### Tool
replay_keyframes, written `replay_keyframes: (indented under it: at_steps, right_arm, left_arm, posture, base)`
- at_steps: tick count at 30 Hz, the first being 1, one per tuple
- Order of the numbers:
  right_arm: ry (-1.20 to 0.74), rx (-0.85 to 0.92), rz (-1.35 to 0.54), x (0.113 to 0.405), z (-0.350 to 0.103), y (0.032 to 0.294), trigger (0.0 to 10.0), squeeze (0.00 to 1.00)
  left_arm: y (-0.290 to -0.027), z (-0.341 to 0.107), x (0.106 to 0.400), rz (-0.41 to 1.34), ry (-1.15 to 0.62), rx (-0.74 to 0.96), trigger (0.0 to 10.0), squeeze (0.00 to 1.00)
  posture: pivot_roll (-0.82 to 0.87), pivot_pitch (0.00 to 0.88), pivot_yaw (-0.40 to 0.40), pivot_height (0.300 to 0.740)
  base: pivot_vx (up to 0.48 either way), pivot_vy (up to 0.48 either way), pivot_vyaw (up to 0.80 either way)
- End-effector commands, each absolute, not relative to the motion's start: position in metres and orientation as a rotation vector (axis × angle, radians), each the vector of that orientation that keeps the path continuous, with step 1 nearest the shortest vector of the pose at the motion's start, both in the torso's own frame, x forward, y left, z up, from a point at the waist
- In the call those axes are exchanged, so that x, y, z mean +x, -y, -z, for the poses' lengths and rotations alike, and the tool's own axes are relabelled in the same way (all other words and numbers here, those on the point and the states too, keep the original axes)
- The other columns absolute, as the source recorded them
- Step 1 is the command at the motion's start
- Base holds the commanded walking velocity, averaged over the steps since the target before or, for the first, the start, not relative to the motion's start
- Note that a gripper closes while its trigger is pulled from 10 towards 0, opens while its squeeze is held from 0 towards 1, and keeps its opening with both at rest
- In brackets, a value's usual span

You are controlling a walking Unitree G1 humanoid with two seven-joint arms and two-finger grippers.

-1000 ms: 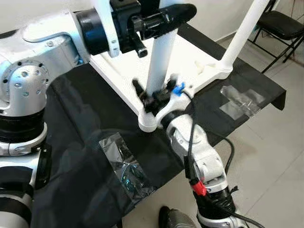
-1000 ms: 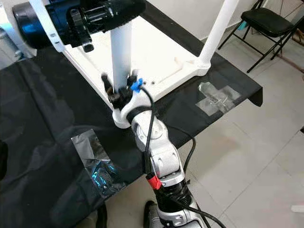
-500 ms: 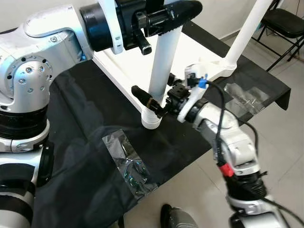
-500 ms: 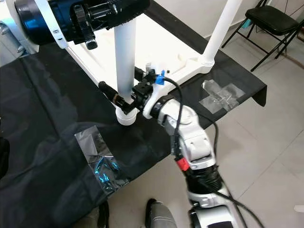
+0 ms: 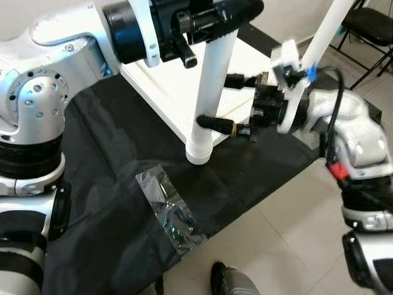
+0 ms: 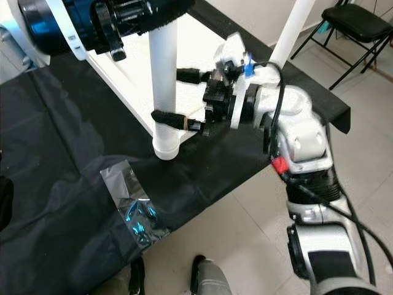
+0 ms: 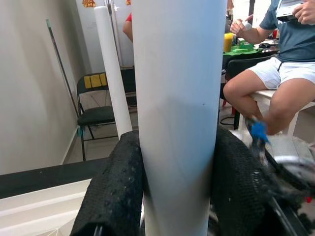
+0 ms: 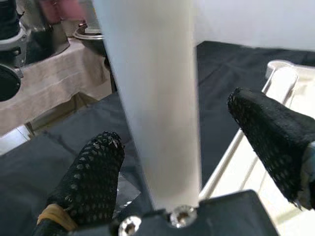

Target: Building children table

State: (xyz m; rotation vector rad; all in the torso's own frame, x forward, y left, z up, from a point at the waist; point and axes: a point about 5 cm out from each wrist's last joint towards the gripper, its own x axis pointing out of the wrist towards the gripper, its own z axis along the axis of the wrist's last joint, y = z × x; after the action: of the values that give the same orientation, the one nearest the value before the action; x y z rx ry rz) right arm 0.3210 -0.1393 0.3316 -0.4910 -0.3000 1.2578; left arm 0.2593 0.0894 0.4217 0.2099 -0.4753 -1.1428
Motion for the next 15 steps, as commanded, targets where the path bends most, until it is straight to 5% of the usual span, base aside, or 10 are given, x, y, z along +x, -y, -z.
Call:
replay_keyframes:
  at_steps: [1, 8, 9, 10, 12, 13, 15]
  right_arm:
    - [0.316, -0.520, -1.298, 0.322, -0.337, 0.144, 10.0, 0.00]
    - [0.327, -0.577, -1.392, 0.327, -0.340, 0.141, 10.0, 0.00]
    - [0.332, -0.587, -1.412, 0.328, -0.340, 0.139, 9.4, 0.00]
    - [0.336, -0.594, -1.432, 0.329, -0.340, 0.135, 2.6, 0.00]
    - [0.340, -0.600, -1.447, 0.330, -0.340, 0.134, 2.6, 0.00]
    - [0.345, -0.605, -1.462, 0.331, -0.340, 0.132, 0.2, 0.00]
    - [0.352, -0.611, -1.485, 0.333, -0.342, 0.129, 0.0, 0.00]
  left_arm:
    - [-0.084, -0.424, 0.252, 1.189, 0.486, 0.244, 0.0, 0.00]
    - [-0.084, -0.425, 0.250, 1.196, 0.482, 0.244, 0.0, 0.00]
    - [-0.084, -0.426, 0.249, 1.198, 0.480, 0.244, 0.0, 0.00]
    - [-0.084, -0.426, 0.248, 1.200, 0.478, 0.245, 0.0, 0.00]
    - [-0.084, -0.426, 0.248, 1.201, 0.477, 0.245, 0.0, 0.00]
    - [-0.084, -0.426, 0.247, 1.202, 0.475, 0.245, 0.0, 0.00]
    - [-0.084, -0.426, 0.247, 1.204, 0.471, 0.244, 0.0, 0.00]
  posture:
    - [0.02, 0.231, -0.010, 0.740]
    - [0.04, 0.240, -0.003, 0.740]
    - [0.04, 0.246, -0.001, 0.740]
    - [0.05, 0.252, 0.000, 0.740]
    - [0.05, 0.252, 0.000, 0.740]
    - [0.05, 0.258, 0.001, 0.740]
    - [0.06, 0.266, 0.004, 0.740]
  base:
    - [0.000, 0.000, 0.00]
    - [0.000, 0.000, 0.00]
    - [0.000, 0.000, 0.00]
    - [0.000, 0.000, 0.00]
    - [0.000, 0.000, 0.00]
    - [0.000, 0.000, 0.00]
    - [0.000, 0.000, 0.00]
